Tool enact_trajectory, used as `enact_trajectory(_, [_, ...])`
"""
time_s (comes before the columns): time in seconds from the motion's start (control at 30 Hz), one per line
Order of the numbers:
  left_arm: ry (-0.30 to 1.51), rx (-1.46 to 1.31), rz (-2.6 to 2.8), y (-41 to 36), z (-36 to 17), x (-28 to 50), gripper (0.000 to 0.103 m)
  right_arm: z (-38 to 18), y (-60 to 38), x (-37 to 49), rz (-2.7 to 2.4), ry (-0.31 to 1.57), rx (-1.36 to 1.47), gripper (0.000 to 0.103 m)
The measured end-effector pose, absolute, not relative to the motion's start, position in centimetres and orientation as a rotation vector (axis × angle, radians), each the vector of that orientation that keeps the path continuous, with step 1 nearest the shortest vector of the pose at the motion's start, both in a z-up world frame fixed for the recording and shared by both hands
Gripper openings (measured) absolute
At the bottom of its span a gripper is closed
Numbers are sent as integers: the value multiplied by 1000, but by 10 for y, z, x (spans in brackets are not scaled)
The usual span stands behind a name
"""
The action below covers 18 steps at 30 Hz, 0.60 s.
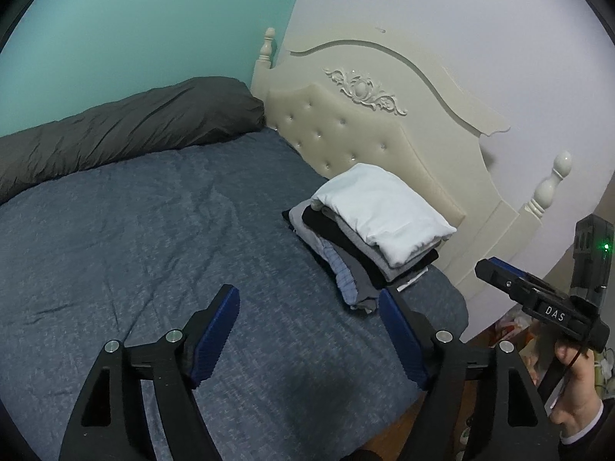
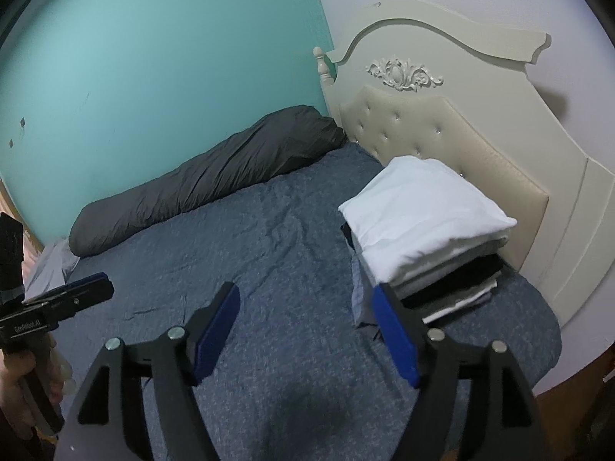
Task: Fold clothes
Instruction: 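Open the right gripper and pull both grippers back from the stack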
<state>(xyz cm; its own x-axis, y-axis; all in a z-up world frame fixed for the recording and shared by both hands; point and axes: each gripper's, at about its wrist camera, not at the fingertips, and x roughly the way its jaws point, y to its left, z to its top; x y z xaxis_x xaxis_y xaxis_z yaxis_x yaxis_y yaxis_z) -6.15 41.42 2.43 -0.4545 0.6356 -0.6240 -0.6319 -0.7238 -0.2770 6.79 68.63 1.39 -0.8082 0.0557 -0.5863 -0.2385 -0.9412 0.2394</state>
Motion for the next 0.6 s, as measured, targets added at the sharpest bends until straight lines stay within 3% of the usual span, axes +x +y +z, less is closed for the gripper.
enact_trajectory(0.6, [17,-934,2244,359,23,-39,94,16,628,94,2843,445,-904,76])
